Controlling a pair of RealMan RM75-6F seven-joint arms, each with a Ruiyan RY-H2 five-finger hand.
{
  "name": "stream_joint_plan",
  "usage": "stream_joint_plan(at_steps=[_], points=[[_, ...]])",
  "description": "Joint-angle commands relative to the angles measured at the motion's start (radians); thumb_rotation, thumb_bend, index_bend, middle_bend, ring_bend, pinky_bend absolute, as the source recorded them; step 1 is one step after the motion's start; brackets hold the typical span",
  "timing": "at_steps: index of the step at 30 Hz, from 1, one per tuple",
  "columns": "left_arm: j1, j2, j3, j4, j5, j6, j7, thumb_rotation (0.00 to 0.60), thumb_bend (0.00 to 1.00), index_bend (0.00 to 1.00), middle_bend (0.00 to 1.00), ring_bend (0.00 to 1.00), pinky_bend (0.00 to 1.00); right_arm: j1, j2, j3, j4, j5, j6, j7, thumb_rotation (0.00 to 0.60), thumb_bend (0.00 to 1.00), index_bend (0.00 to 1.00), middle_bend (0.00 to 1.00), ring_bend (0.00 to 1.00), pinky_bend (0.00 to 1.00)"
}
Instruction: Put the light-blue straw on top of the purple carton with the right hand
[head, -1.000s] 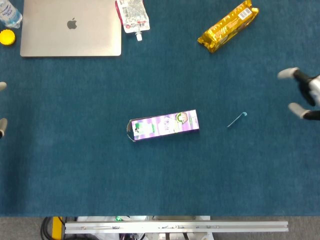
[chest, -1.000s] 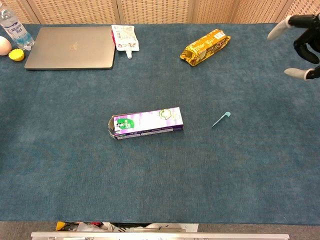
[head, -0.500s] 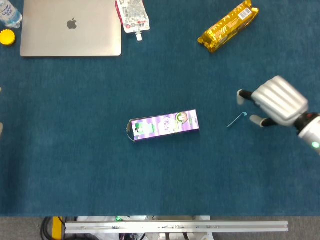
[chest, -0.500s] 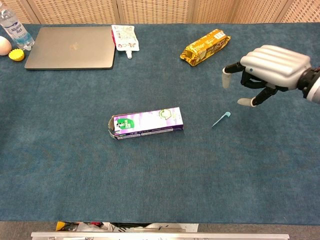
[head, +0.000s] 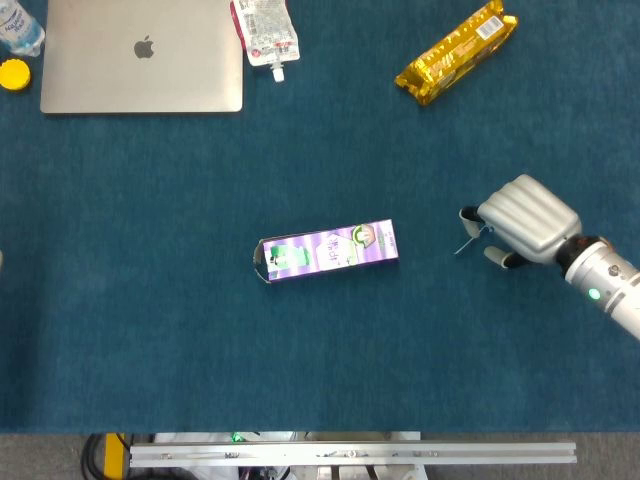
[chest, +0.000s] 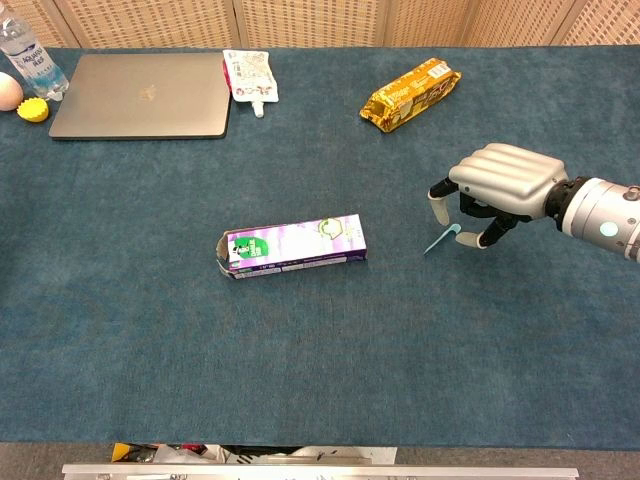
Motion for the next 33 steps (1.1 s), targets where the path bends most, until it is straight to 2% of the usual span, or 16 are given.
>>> stream_joint_plan(at_steps=[1,22,33], points=[[0.003,-0.002,0.001,0.008,0.001,0.001,-0.007,0.600,0.26,0.23,0.14,0.15,0.15,0.004,-0.014,-0.009,0.018,0.015,-0.010,-0.016,0.600,0.26,0.52,1.00,1.00,1.00],[0.012,-0.007,-0.002,0.036,-0.006,-0.004,-0.037,0.600,0.26,0.23,0.14,0.15,0.15,0.059,-0.126,-0.006,0.124,0.114,-0.062,-0.085,0.600,0.26,0.53,1.00,1.00,1.00],[0.018,-0.009,-0.007,0.048,-0.020,-0.005,-0.047,0.600,0.26,0.23,0.14,0.15,0.15,0.080,-0.156,-0.013,0.151,0.131,-0.074,-0.088,0.600,0.29,0.57,1.00,1.00,1.00]])
